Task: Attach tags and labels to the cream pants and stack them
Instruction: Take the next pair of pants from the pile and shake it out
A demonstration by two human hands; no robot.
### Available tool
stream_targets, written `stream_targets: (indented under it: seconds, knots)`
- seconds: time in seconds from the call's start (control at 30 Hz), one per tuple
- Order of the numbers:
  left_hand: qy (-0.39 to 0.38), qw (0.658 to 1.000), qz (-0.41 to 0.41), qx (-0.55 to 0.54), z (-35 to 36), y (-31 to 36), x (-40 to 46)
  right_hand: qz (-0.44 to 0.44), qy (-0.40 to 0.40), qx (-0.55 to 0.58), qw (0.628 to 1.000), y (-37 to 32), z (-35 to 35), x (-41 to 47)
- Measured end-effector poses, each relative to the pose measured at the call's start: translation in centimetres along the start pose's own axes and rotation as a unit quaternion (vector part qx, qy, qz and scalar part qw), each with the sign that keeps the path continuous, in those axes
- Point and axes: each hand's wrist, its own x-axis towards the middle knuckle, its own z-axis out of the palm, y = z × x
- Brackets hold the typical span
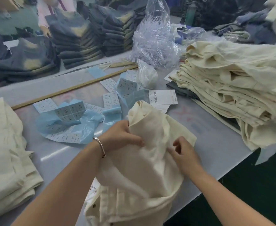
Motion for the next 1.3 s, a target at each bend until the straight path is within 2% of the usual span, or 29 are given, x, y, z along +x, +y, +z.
stream_targets:
  seconds: [0.03,0.1,0.13,0.2,0.27,0.3,0.37,0.5,0.63,0.8,0.97,1.03,1.1,1.17,1.23,1.3]
  knots:
    - [0.005,0.998,0.029,-0.051,-0.1,1.3,-0.4,0.037,0.042,0.024,0.998,0.0,-1.2,-0.5]
    - [0.031,0.988,0.084,-0.123,0.0,3.9,-0.8,0.127,0.033,0.103,0.986,-0.3,-3.7,-0.8]
    - [0.044,0.982,0.114,-0.145,0.2,5.3,-0.8,0.173,-0.008,0.173,0.97,-0.7,-5.2,-0.8]
    - [0.069,0.968,0.175,-0.166,0.9,7.9,-0.6,0.236,-0.136,0.359,0.893,-1.5,-8.7,-0.8]
    - [0.099,0.951,0.24,-0.169,1.5,10.2,0.1,0.191,-0.22,0.482,0.826,-2.4,-12.6,-0.9]
    - [0.12,0.941,0.27,-0.166,1.8,11.3,0.5,0.14,-0.233,0.513,0.814,-2.8,-14.4,-0.9]
    - [0.174,0.918,0.32,-0.159,2.2,13.4,1.3,0.024,-0.231,0.533,0.813,-3.9,-18.0,-0.2]
    - [0.264,0.873,0.393,-0.12,2.7,17.9,3.0,-0.101,-0.123,0.473,0.867,-6.5,-24.1,2.7]
    - [0.285,0.852,0.42,-0.125,4.0,23.5,6.0,-0.205,-0.064,0.382,0.899,-8.8,-29.9,7.0]
    - [0.249,0.849,0.434,-0.167,7.0,31.6,11.6,-0.257,0.014,0.269,0.928,-9.3,-40.2,13.3]
    - [0.2,0.856,0.436,-0.192,11.4,39.6,16.5,-0.293,0.132,0.194,0.927,-8.9,-51.8,17.2]
    - [0.168,0.847,0.441,-0.246,13.8,41.7,18.5,-0.293,0.162,0.162,0.928,-8.4,-55.8,19.0]
    - [0.167,0.829,0.434,-0.311,16.6,42.2,21.0,-0.298,0.168,0.138,0.929,-7.6,-58.6,21.0]
    - [0.215,0.826,0.395,-0.34,19.4,41.1,24.3,-0.311,0.165,0.096,0.931,-6.2,-59.4,23.9]
    - [0.247,0.859,0.298,-0.335,22.0,38.7,27.5,-0.289,0.15,0.055,0.944,-3.8,-58.5,27.5]
    - [0.237,0.899,0.175,-0.325,23.9,35.1,30.3,-0.227,0.108,-0.087,0.964,-0.7,-56.2,30.5]
